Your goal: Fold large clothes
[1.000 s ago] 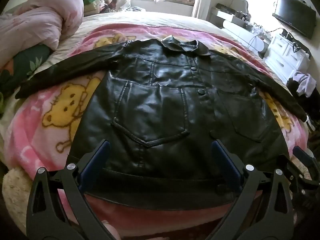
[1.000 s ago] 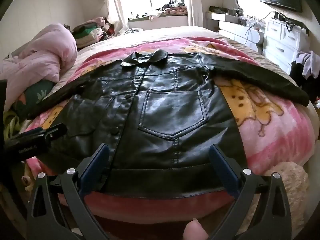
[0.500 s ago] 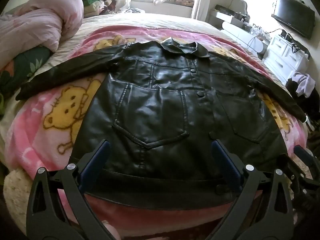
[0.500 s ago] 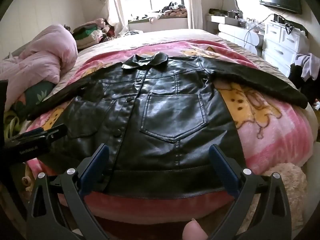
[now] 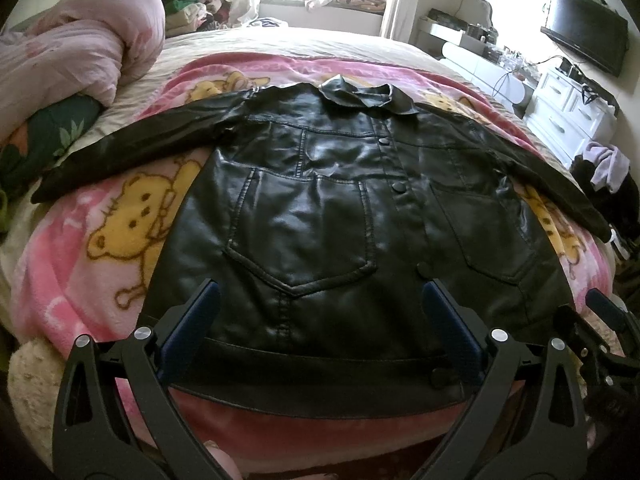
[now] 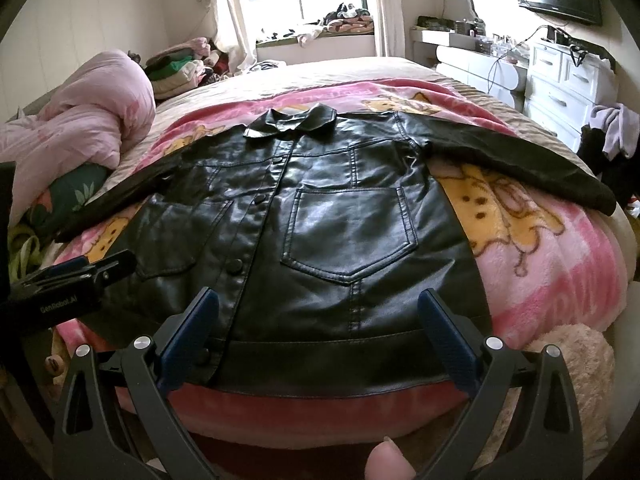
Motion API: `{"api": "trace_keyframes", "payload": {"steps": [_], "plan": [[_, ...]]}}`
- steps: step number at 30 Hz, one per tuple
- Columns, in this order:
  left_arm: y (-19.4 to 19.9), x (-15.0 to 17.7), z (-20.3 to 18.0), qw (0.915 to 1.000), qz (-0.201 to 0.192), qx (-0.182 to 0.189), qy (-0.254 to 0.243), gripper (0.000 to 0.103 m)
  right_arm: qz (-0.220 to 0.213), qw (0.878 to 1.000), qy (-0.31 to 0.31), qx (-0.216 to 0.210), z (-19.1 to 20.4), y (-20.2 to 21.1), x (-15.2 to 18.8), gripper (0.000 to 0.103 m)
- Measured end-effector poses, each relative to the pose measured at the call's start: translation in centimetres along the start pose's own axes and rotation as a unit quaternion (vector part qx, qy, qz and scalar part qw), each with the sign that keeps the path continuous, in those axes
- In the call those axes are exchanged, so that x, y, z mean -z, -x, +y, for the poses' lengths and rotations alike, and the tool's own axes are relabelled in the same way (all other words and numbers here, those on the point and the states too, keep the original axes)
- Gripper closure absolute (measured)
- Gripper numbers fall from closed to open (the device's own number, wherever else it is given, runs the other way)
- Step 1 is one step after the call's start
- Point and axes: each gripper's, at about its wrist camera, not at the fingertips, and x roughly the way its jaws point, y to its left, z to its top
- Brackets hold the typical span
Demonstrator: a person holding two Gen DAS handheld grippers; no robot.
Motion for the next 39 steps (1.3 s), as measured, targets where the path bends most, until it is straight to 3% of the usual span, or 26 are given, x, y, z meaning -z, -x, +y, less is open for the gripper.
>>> {"api": "trace_keyframes", "payload": {"steps": [39], "plan": [[-0.3,0.0,-1.0,1.0000,0.001,-0.003,-0.008,0.008,0.010,1.000,0.011,0.004,0.0,-1.1,-0.2,0.004]]}}
